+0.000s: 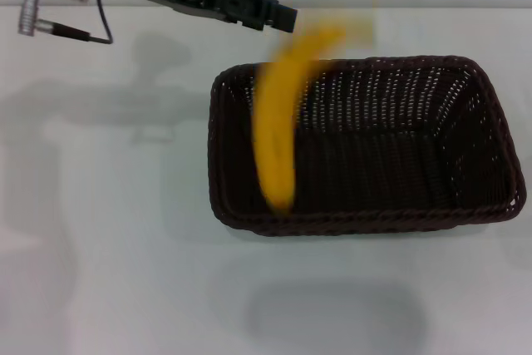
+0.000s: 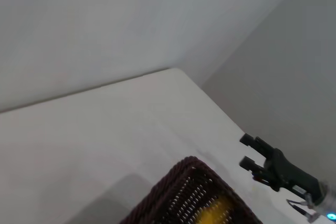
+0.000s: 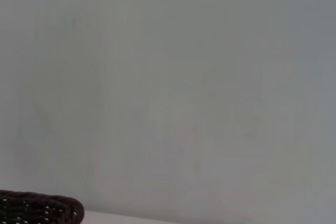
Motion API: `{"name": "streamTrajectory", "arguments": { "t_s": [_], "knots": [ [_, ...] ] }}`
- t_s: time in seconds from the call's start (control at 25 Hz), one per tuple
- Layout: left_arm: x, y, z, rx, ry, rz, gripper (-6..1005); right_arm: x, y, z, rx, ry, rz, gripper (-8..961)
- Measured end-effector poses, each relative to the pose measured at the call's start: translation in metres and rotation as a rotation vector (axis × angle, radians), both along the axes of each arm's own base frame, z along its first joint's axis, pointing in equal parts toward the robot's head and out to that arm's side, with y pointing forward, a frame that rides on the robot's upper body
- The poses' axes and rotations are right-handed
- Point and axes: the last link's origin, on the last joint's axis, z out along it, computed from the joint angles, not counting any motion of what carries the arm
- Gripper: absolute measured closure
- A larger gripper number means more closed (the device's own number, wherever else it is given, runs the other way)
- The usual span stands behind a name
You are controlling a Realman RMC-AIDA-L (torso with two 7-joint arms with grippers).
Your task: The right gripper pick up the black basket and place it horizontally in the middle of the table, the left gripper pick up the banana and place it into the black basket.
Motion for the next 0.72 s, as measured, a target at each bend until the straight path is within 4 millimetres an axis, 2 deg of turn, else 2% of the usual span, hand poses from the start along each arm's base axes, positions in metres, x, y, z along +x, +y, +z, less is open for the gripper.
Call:
{"name": "streamTrajectory", "arguments": {
  "t_s": [0.24,0.48,0.56,0.72],
  "knots": [
    [-0.006,0.001,0.000,0.040,0.008,-0.039,345,-0.002,-0.002,0.002,0.011,0.009,0.018,84],
    [-0.015,-0.003,0.004,0.141,-0.038,-0.147,129,-0.003,-0.007,0.009,0.056,0.036,0.034,84],
    [-0.024,-0.005,0.006,0.212,-0.055,-0.186,130,-0.003,-0.008,0.010,0.065,0.041,0.036,84],
    [-0.058,-0.019,0.014,0.392,-0.077,-0.221,130,-0.008,-0.006,0.005,0.066,0.036,0.062,84]
  ]
}}
